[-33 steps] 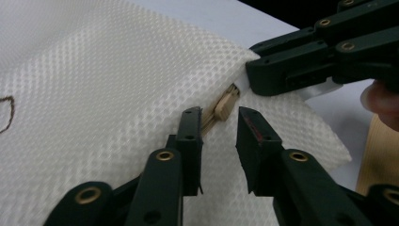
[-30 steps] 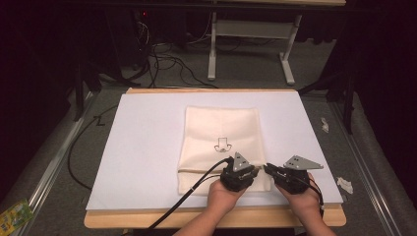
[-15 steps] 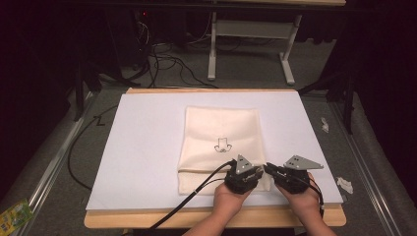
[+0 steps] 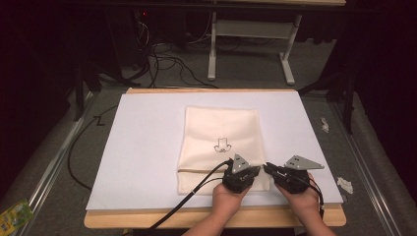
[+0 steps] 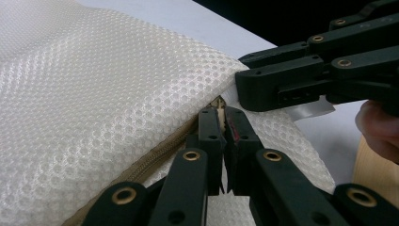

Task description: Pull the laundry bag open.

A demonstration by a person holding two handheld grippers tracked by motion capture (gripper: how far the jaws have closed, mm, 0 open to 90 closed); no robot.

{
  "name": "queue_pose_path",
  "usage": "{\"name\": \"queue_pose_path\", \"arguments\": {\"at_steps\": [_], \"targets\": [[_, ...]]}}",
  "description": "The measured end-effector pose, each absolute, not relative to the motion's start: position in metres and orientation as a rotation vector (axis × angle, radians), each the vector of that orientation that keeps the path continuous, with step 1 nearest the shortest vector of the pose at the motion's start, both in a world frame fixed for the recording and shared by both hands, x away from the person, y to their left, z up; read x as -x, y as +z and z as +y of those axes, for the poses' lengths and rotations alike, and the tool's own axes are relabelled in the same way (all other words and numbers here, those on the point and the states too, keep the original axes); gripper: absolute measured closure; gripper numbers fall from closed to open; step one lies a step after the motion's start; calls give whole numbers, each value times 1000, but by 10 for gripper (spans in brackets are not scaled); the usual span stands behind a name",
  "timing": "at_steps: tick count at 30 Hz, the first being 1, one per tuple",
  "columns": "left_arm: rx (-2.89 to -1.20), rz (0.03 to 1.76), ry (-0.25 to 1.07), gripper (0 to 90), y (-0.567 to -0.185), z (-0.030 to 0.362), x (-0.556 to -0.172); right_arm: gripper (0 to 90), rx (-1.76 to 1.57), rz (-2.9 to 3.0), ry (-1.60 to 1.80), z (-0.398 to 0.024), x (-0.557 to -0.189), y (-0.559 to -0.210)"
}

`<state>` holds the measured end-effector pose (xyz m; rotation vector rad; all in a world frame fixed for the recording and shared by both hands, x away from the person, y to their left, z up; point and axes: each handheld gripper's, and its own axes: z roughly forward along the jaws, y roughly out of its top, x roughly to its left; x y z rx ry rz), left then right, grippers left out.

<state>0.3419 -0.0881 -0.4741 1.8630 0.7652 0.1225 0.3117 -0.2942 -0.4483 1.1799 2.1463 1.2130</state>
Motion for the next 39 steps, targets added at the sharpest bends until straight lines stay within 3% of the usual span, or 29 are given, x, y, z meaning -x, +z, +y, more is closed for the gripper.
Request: {"name": "queue_pose_path", "arguments": {"at_steps": [22, 31, 37, 39], "targets": [[-1861, 796, 66, 877, -468, -75, -344, 862, -1181, 2159, 1231, -286, -308, -442], [-1881, 792, 83, 875, -468, -75, -343, 742, -1228, 2139, 1317, -293, -307, -445], [-1877, 788, 81, 874, -470, -76, -343, 725, -1285, 2141, 1371, -298, -308, -449], [-1882, 784, 84, 875, -470, -76, -342, 755, -1285, 2150, 1363, -298, -309, -451]]}}
